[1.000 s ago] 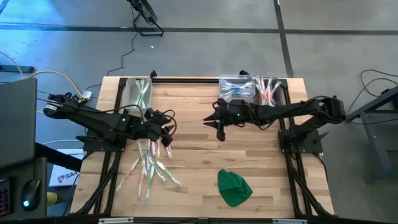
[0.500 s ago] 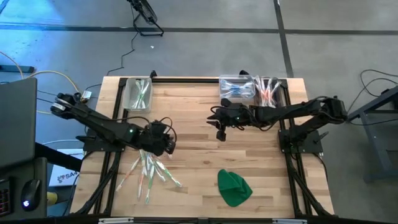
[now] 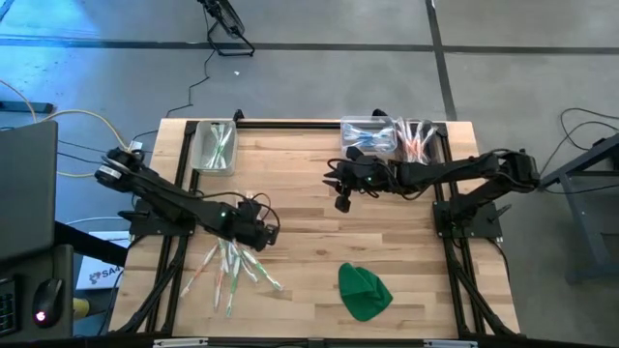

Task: Pick & Place Toothbrushes
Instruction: Put the orange toothbrush into the black bin

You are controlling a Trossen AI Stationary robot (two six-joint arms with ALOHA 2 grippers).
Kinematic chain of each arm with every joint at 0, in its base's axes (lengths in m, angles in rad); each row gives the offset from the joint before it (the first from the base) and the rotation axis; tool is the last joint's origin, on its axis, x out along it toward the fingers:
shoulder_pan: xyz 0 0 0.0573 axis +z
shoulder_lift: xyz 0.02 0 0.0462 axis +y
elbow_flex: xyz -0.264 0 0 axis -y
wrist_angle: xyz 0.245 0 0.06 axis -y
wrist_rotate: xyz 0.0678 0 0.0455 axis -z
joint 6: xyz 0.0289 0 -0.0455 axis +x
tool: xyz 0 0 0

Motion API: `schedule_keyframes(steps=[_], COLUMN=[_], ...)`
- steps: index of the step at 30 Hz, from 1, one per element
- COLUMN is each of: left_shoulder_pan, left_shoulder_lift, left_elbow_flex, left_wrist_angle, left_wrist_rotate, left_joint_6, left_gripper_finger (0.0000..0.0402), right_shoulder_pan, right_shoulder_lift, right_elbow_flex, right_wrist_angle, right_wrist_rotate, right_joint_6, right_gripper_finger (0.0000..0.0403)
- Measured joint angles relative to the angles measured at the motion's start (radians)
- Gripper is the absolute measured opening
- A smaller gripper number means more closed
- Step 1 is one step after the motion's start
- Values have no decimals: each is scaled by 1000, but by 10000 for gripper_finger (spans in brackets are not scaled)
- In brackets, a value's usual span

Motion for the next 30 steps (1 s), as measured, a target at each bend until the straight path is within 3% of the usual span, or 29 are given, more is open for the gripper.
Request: schedule_keyframes(steps=[4, 12, 18, 25, 30], left_shoulder_pan=[0, 0, 0, 0, 0], left_shoulder_lift=[13, 11, 11, 32, 52], left_elbow_flex=[0, -1, 17, 154, 167], left_wrist_angle=[-42, 58, 158, -107, -246], left_wrist_rotate=[0, 6, 14, 32, 68], left_joint_6=[-23, 240, 204, 110, -11], left_gripper_finger=[5, 6, 5, 1, 1], right_shoulder_pan=[0, 0, 0, 0, 0], right_shoulder_lift=[0, 0, 0, 0, 0], right_elbow_flex=[0, 0, 0, 0, 0], right_wrist_angle=[-3, 1, -5, -6, -7], right_wrist_rotate=[0, 0, 0, 0, 0], right_joint_6=[-6, -4, -6, -9, -10], right_gripper_finger=[70, 70, 70, 70, 70])
